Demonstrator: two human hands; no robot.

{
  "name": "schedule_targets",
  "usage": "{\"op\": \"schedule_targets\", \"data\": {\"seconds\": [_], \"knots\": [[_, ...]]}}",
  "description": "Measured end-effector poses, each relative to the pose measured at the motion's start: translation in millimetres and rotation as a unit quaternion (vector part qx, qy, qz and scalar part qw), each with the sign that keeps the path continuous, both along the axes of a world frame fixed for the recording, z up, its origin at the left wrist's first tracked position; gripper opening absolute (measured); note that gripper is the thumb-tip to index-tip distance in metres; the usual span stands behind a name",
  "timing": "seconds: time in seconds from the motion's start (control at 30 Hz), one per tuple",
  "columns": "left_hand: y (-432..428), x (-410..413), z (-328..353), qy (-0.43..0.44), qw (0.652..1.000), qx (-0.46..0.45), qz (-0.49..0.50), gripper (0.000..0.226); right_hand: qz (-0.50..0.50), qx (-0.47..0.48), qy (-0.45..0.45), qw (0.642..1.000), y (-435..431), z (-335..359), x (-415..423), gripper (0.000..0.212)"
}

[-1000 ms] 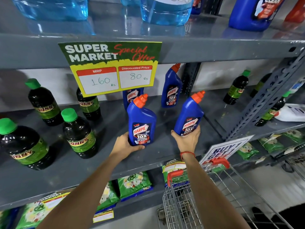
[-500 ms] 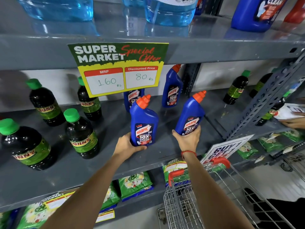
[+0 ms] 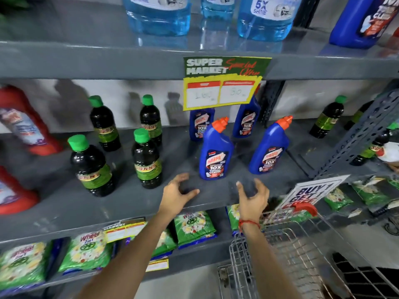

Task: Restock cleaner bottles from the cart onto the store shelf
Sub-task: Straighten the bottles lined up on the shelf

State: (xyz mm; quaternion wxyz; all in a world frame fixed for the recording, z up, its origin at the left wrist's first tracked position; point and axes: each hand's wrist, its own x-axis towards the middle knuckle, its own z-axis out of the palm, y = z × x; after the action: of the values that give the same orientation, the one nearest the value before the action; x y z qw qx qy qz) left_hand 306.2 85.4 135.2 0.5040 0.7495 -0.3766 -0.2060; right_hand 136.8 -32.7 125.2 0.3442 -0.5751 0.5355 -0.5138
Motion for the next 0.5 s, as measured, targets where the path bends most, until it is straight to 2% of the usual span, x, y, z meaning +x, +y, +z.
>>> {"op": "schedule_targets", "data": {"seconds": [0.13, 0.23, 0.3, 0.37, 0.5], "knots": [[69.5, 20.7, -5.0, 0.010, 0.996, -0.058, 0.062, 0.026, 0.125, -0.051, 0.018, 0.991, 66.5, -6.8, 47.0, 0.038], [118.9, 52.7, -1.9, -0.003, 0.974, -0.114, 0.194, 0.020, 0.254, -0.020, 0.030, 0.967, 101.6, -1.3, 95.4, 0.049], [138.6, 72.7, 0.3, -0.018, 0.948, -0.141, 0.285, 0.030, 0.303, 0.002, 0.047, 0.952, 110.9, 2.2, 121.2, 0.066], [153.9, 93.3, 0.1, -0.052, 0.935, -0.126, 0.328, 0.045, 0.322, 0.020, 0.057, 0.945, 117.4, 6.8, 144.0, 0.081], [161.9, 127.0, -0.8, -0.044, 0.961, -0.038, 0.270, 0.088, 0.321, 0.030, 0.076, 0.944, 121.2, 12.5, 173.0, 0.095]]}}
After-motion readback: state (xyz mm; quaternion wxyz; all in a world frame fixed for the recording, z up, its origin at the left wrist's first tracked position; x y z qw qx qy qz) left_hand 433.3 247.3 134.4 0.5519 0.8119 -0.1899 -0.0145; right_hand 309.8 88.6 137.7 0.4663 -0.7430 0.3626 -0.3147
